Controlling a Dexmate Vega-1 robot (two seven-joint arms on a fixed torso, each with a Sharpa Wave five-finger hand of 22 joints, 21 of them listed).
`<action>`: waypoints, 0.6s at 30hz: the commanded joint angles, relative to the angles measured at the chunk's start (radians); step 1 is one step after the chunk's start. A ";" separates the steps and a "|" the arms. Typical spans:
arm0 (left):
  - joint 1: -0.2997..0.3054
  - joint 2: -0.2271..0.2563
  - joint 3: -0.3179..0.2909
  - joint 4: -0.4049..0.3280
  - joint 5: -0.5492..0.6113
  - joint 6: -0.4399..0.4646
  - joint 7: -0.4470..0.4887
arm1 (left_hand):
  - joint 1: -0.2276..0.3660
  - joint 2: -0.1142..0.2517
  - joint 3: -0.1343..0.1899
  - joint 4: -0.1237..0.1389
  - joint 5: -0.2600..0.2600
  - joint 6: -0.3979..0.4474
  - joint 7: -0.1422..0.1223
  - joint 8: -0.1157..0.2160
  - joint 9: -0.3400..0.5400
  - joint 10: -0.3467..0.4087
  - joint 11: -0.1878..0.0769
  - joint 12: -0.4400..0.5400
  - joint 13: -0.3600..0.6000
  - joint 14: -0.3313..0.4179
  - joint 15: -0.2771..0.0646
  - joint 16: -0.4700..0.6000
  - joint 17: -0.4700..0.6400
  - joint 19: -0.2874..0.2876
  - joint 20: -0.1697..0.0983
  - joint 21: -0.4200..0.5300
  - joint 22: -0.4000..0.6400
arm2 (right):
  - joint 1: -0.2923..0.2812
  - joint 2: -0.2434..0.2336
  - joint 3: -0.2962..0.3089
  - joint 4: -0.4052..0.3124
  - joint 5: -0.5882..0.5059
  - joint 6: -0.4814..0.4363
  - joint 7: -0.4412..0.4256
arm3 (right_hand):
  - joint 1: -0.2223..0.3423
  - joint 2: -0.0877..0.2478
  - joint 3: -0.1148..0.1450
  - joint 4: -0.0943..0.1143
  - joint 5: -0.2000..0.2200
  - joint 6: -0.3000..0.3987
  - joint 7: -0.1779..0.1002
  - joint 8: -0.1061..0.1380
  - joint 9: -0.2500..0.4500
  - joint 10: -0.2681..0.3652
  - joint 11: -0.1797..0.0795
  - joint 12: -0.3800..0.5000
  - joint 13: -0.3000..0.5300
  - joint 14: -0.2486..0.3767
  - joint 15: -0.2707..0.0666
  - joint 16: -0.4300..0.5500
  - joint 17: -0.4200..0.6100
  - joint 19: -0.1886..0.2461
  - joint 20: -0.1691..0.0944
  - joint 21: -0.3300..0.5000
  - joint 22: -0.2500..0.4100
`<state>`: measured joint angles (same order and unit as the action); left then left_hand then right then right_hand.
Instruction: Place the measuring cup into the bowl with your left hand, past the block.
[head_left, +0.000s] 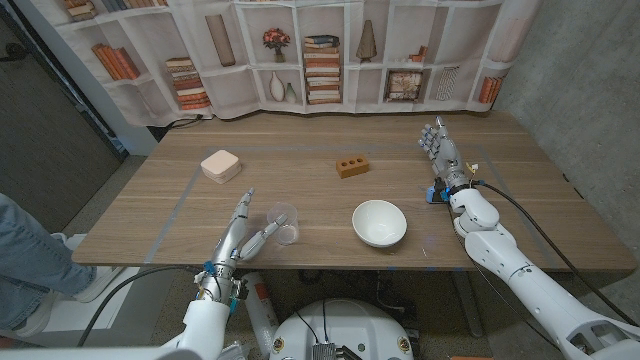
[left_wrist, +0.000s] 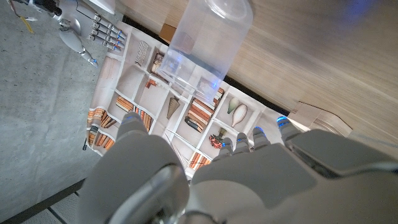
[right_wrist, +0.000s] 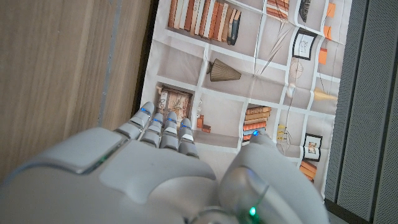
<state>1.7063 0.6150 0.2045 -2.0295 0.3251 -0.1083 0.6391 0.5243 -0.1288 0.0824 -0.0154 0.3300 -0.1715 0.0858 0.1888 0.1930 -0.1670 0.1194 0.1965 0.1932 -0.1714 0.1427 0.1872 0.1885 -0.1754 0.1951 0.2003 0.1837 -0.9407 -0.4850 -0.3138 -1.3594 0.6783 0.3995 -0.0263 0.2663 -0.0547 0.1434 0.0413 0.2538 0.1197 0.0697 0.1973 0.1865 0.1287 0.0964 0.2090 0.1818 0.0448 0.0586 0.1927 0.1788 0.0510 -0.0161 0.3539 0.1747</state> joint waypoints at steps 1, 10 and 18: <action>-0.019 0.014 0.047 -0.016 0.053 0.089 0.044 | 0.004 -0.005 -0.005 0.000 0.005 -0.109 -0.003 0.007 0.003 -0.019 0.001 0.006 0.003 -0.027 0.005 0.005 0.002 -0.055 0.010 0.005 0.005 | -0.007 0.006 0.004 0.010 0.008 0.014 0.009 | 0.006 0.005 -0.003 0.002 -0.004 0.006 -0.002 -0.002 0.002 0.011 0.000 0.001 0.003 0.007 0.004 -0.003 0.005 0.011 -0.001 -0.005 0.001; -0.042 0.028 0.078 -0.005 0.019 0.108 0.034 | 0.006 -0.004 -0.007 -0.001 0.006 -0.107 -0.003 0.008 0.003 -0.019 0.003 0.007 0.003 -0.027 0.006 0.005 0.002 -0.054 0.012 0.005 0.005 | -0.016 0.003 0.009 0.013 0.014 0.015 0.009 | 0.006 0.006 -0.004 0.002 -0.004 0.006 -0.004 -0.002 0.002 0.012 0.000 0.002 0.003 0.008 0.003 -0.003 0.005 0.012 -0.001 -0.009 0.002; -0.064 0.036 0.108 0.003 -0.006 0.125 0.028 | 0.008 -0.004 -0.010 -0.002 0.008 -0.102 -0.003 0.011 0.003 -0.017 0.003 0.008 0.003 -0.026 0.007 0.005 0.002 -0.052 0.014 0.006 0.005 | -0.017 0.001 0.010 0.021 0.015 0.018 0.016 | 0.006 0.007 -0.005 0.001 -0.004 0.006 -0.006 -0.002 0.002 0.012 0.000 0.002 0.003 0.010 0.002 -0.002 0.005 0.013 0.000 -0.013 0.002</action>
<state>1.6680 0.6381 0.2743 -2.0361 0.3437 -0.0156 0.6711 0.5243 -0.1288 0.0741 -0.0153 0.3300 -0.1715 0.0857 0.1925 0.1929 -0.1709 0.1231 0.1965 0.1931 -0.1714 0.1426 0.1872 0.1884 -0.1719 0.1985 0.2003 0.1837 -0.9534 -0.4817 -0.3069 -1.3467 0.6886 0.4132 -0.0176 0.2663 -0.0547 0.1435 0.0413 0.2538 0.1233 0.0661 0.1973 0.1865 0.1287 0.0964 0.2089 0.1818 0.0448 0.0586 0.1927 0.1789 0.0546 -0.0125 0.3472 0.1746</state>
